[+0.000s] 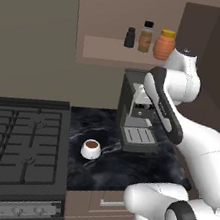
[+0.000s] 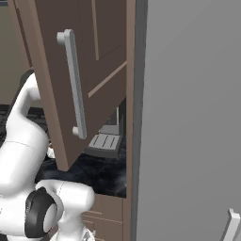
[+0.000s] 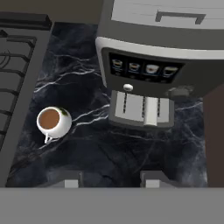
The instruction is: Pick the cinnamon and honey bottle from the cabinet and place them next to the mug.
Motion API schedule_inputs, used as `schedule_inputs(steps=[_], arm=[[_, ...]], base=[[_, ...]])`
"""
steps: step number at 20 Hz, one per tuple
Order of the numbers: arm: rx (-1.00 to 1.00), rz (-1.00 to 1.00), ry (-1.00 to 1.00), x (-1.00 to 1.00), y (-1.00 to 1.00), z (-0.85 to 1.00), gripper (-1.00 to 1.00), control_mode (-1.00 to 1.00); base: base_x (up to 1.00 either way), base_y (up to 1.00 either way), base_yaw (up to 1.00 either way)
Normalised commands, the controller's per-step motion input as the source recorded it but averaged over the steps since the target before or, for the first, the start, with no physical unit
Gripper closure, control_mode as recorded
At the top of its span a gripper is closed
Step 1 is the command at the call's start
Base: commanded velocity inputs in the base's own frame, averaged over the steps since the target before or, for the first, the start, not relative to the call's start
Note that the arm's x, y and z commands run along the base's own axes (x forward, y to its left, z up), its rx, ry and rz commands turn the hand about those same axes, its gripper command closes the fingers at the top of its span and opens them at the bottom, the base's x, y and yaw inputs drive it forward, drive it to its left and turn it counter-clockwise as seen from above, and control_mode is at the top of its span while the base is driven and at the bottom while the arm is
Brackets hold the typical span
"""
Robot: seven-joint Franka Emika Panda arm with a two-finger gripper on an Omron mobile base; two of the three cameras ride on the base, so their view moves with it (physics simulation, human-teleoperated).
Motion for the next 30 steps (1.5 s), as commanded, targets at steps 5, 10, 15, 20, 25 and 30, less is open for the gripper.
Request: schedule_inputs(steps=[5, 10, 15, 20, 25, 30], arm=[[0.00, 0.00, 0.00, -0.12, -0.16, -0.04, -1.00, -1.00], [0.10, -0.01, -0.23, -0.45, -0.30, 0.11, -1.00, -1.00], [0.04, -0.14, -0.34, -0.07, -0.01, 0.83, -1.00, -1.00], [0.03, -0.14, -0.30, 0.00, 0.00, 0.92, -1.00, -1.00], [0.01, -0.14, -0.22, 0.03, 0.00, 0.83, -1.00, -1.00], [0.03, -0.17, -0.12, 0.05, 0.00, 0.73, -1.00, -1.00]], base=[[0.00, 0.00, 0.00], [0.00, 0.00, 0.00], [0.00, 0.00, 0.00], [0.00, 0.00, 0.00], [0.00, 0.00, 0.00], [0.00, 0.00, 0.00]])
